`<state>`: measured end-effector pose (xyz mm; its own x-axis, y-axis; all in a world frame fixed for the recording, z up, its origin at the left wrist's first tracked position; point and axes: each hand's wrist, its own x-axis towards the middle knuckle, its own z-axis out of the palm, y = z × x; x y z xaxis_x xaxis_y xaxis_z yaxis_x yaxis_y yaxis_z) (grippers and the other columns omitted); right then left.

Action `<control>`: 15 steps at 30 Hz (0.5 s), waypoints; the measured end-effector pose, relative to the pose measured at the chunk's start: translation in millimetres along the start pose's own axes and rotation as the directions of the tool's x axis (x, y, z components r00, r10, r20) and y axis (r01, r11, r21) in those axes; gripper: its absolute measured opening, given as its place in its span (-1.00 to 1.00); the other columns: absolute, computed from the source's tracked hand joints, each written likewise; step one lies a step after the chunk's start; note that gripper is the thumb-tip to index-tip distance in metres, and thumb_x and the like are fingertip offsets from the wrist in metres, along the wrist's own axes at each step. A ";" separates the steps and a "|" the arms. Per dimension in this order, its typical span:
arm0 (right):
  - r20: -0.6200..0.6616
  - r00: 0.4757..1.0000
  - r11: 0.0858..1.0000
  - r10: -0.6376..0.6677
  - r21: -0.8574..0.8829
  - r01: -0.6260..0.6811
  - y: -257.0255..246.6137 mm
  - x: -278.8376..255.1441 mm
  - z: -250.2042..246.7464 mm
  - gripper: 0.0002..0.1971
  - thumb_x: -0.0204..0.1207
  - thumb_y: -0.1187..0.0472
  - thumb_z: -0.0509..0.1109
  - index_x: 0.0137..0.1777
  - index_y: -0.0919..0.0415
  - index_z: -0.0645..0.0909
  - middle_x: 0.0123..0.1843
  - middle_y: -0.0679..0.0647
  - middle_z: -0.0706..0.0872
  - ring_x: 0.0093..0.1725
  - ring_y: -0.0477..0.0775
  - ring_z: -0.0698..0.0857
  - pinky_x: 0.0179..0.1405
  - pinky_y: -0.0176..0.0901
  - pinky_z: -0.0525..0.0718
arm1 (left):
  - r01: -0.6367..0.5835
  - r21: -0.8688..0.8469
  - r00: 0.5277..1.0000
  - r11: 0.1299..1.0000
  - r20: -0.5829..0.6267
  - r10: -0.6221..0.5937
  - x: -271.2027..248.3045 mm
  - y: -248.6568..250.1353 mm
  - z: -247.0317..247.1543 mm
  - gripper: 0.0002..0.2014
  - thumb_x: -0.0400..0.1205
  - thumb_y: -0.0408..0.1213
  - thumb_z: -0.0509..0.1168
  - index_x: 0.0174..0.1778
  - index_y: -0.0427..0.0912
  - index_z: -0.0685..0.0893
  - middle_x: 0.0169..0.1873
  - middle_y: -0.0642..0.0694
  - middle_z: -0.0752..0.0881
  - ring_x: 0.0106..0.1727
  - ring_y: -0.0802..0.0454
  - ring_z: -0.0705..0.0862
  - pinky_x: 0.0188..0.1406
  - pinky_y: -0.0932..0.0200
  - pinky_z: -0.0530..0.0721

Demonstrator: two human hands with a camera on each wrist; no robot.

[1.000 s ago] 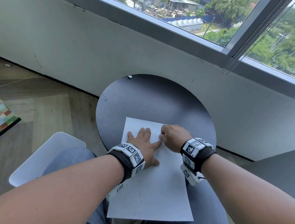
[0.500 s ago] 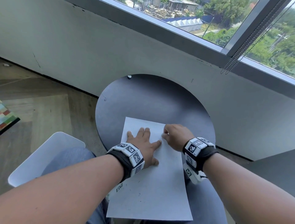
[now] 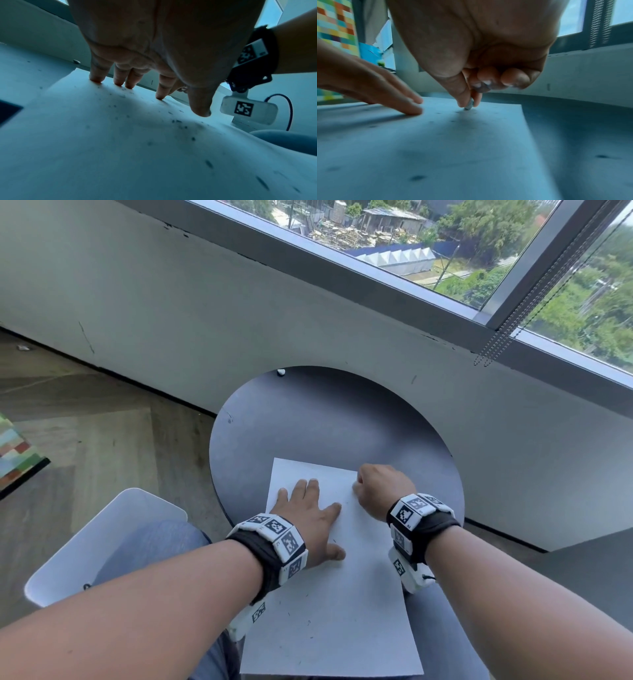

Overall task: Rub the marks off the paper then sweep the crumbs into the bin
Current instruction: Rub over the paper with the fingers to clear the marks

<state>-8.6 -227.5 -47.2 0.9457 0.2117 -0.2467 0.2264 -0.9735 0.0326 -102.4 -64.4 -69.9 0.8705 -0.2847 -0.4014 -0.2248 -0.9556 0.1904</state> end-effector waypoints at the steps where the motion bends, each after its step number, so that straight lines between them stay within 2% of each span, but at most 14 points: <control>1: -0.005 0.999 0.999 -0.034 0.006 0.034 -7.5 -3.7 0.8 -0.83 0.62 0.06 0.19 -0.06 0.10 0.56 0.02 0.10 0.71 -0.01 0.26 0.66 -0.14 -0.04 0.58 | -0.007 -0.001 1.000 1.000 -0.005 0.007 -0.6 -1.0 -0.8 -0.16 0.62 0.39 0.18 0.76 0.17 0.06 0.75 -0.34 -0.18 0.77 -0.30 -0.22 0.70 -0.38 -0.06; 3: 0.001 0.995 0.995 -0.103 0.019 0.103 -24.3 -7.8 1.5 -0.83 0.62 0.06 0.21 -0.04 0.10 0.58 0.01 0.10 0.72 -0.01 0.25 0.67 -0.13 -0.03 0.59 | -0.016 -0.001 0.999 1.000 -0.027 0.016 -1.3 -3.0 -1.2 -0.19 0.64 0.32 0.21 0.77 0.19 0.06 0.74 -0.35 -0.15 0.76 -0.31 -0.18 0.71 -0.34 -0.03; 6: 0.036 0.986 0.986 -0.163 0.051 0.161 -43.8 -4.5 2.6 -0.81 0.60 0.05 0.24 -0.02 0.11 0.63 -0.02 0.10 0.74 0.00 0.25 0.69 -0.09 -0.02 0.67 | -0.015 0.019 0.999 1.000 -0.047 0.015 -2.1 -5.0 -0.2 -0.17 0.63 0.33 0.21 0.78 0.19 0.04 0.73 -0.36 -0.11 0.75 -0.33 -0.14 0.71 -0.31 -0.01; 8: 0.044 0.992 0.992 -0.120 0.050 0.118 -42.4 3.7 0.4 -0.81 0.58 0.07 0.23 -0.09 0.13 0.62 -0.03 0.13 0.74 -0.03 0.28 0.69 -0.14 -0.04 0.67 | -0.014 0.038 0.999 0.999 -0.045 0.015 -1.6 -6.4 0.4 -0.17 0.63 0.36 0.18 0.78 0.24 0.01 0.74 -0.35 -0.11 0.75 -0.34 -0.15 0.72 -0.32 -0.02; 12: 0.056 0.996 0.996 0.065 0.053 -0.068 -12.6 20.3 -9.7 -0.83 0.55 0.11 0.21 -0.18 0.15 0.54 -0.05 0.18 0.70 -0.15 0.30 0.67 -0.28 -0.12 0.53 | 0.003 0.059 1.000 0.998 -0.027 -0.002 1.8 -6.8 1.3 -0.21 0.62 0.43 0.12 0.74 0.37 -0.02 0.76 -0.29 -0.16 0.75 -0.39 -0.20 0.69 -0.40 -0.06; 15: 0.035 0.991 0.991 0.131 0.037 -0.132 -1.4 22.6 -13.4 -0.81 0.59 0.11 0.20 -0.20 0.16 0.52 -0.03 0.19 0.70 -0.16 0.29 0.65 -0.27 -0.13 0.50 | 0.009 0.064 1.000 0.998 -0.012 -0.008 3.0 -4.8 -0.1 -0.21 0.62 0.42 0.13 0.74 0.38 -0.03 0.76 -0.28 -0.18 0.75 -0.40 -0.21 0.67 -0.43 -0.06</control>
<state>15.7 -220.2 -39.9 0.9583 0.0795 -0.2744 0.0908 -0.9955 0.0286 -98.7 -60.6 -71.9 0.8774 -0.2763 -0.3922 -0.2448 -0.9609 0.1293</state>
